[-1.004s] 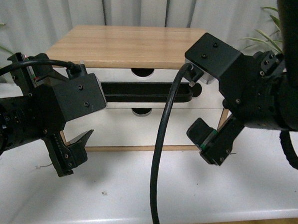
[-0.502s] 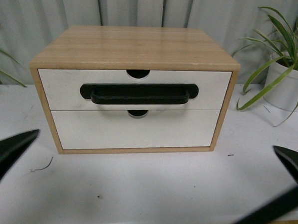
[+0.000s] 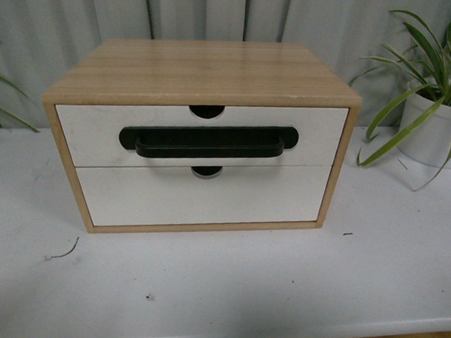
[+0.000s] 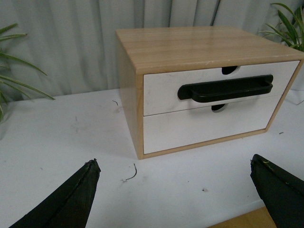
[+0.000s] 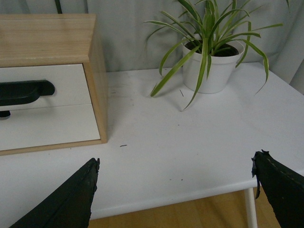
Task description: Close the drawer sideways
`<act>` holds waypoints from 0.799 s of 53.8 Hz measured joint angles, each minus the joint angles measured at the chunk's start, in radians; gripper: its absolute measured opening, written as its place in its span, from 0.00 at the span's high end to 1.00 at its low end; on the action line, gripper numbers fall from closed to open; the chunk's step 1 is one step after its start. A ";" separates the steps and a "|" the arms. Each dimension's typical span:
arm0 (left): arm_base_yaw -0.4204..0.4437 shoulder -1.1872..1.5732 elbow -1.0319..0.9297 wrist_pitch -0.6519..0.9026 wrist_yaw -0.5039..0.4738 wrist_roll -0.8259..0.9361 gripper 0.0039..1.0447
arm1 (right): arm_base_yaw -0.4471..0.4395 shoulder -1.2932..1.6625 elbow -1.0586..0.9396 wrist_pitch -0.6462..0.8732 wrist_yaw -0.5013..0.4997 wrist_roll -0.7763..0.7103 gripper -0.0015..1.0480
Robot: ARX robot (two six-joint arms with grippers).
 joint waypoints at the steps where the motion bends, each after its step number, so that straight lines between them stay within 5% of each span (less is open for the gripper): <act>1: 0.000 0.000 0.000 0.000 0.000 -0.004 0.06 | 0.000 0.001 0.000 0.000 0.000 0.001 0.06; 8: 0.038 -0.157 -0.050 -0.016 -0.139 0.021 0.26 | -0.060 -0.055 -0.084 0.204 -0.115 -0.017 0.23; 29: 0.032 -0.154 -0.049 0.003 -0.143 0.022 0.99 | -0.271 -0.224 -0.143 0.130 -0.348 -0.029 0.97; 34: 0.032 -0.154 -0.049 0.003 -0.143 0.027 0.99 | -0.383 -0.259 -0.155 0.104 -0.421 -0.033 0.98; 43: 0.032 -0.154 -0.049 0.004 -0.142 0.027 0.99 | -0.373 -0.358 -0.154 -0.048 -0.440 -0.034 0.98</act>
